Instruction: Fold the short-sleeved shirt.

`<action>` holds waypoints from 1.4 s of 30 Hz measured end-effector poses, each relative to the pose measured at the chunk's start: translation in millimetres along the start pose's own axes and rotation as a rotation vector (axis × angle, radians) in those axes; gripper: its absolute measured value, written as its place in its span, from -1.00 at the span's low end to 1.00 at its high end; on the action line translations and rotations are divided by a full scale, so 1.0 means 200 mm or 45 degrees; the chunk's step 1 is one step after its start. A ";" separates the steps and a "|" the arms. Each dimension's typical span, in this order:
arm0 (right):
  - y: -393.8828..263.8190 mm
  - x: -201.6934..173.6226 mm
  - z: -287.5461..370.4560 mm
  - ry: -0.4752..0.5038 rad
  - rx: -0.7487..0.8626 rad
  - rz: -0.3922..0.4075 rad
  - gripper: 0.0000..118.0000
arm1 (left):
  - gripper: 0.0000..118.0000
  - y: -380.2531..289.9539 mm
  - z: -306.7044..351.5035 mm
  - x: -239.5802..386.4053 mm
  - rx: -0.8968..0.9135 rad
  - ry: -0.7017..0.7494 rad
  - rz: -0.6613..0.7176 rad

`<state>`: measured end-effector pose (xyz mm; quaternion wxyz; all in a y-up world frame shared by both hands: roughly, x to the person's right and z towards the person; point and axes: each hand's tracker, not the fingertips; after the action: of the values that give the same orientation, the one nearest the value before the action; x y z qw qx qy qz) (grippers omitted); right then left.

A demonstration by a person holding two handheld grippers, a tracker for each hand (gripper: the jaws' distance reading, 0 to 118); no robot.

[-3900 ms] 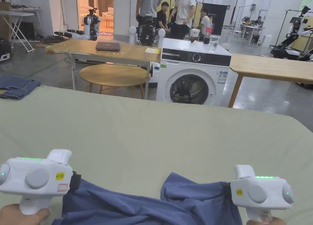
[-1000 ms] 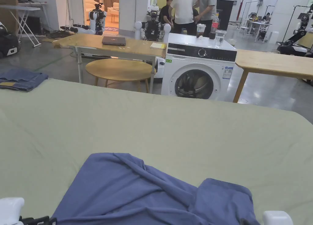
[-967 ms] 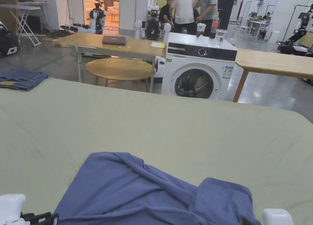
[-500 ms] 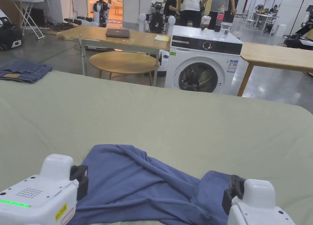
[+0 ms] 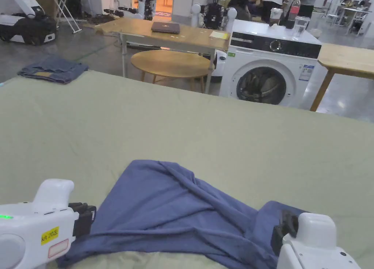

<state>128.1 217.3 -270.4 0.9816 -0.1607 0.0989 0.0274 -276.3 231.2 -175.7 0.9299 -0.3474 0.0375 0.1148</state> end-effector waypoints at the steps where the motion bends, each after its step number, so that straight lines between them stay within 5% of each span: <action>1: -0.01 0.01 -0.01 -0.001 -0.010 0.002 -1.00 | -1.00 0.00 0.02 -0.04 -0.018 0.002 0.014; 6: -0.05 0.04 -0.06 0.009 -0.076 -0.009 -1.00 | -1.00 0.00 0.08 -0.16 -0.122 0.021 0.083; 7: -0.06 0.04 -0.07 0.008 -0.087 -0.012 -1.00 | -0.92 0.00 0.07 -0.18 -0.135 0.033 0.094; 9: -0.07 0.04 -0.08 0.007 -0.105 -0.016 -1.00 | -0.25 0.00 0.02 -0.20 -0.200 0.027 0.138; 10: -0.08 0.04 -0.08 0.009 -0.113 -0.019 -1.00 | -0.07 -0.01 -0.02 -0.20 -0.234 0.033 0.157; 13: -0.09 0.05 -0.08 0.008 -0.128 -0.023 -1.00 | 0.01 -0.05 -0.17 -0.19 -0.332 0.072 0.163; 19: -0.11 0.09 -0.06 -0.010 -0.155 -0.010 -1.00 | -0.02 -0.14 -0.40 -0.18 -0.424 0.221 0.168; 22: -0.11 0.14 -0.04 -0.032 -0.160 -0.022 -1.00 | -0.45 -0.13 -0.37 -0.13 -0.363 0.258 0.088; 24: -0.11 0.20 -0.03 -0.044 -0.183 -0.046 -1.00 | -0.98 -0.13 -0.36 -0.12 -0.354 0.209 0.062; 27: -0.06 0.32 -0.06 -0.083 -0.235 -0.077 -0.97 | -0.98 -0.13 -0.36 -0.12 -0.350 0.180 0.078; 30: 0.04 0.48 -0.18 -0.120 -0.328 -0.094 -0.54 | -0.98 -0.13 -0.35 -0.15 -0.345 0.156 0.090; 32: 0.11 0.60 -0.31 -0.089 -0.427 -0.134 -0.46 | -0.98 -0.13 -0.35 -0.16 -0.343 0.149 0.092; 34: 0.17 0.69 -0.47 -0.092 -0.492 -0.168 -0.05 | -0.98 -0.13 -0.35 -0.16 -0.342 0.146 0.090; 42: 0.20 0.80 -1.08 -0.082 -0.866 -0.152 -0.02 | -0.98 -0.12 -0.34 -0.17 -0.342 0.138 0.103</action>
<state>241.9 189.4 -516.3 0.8745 -0.4831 0.0436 0.0064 -302.2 162.0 -206.4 0.8662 -0.4727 0.0858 0.1374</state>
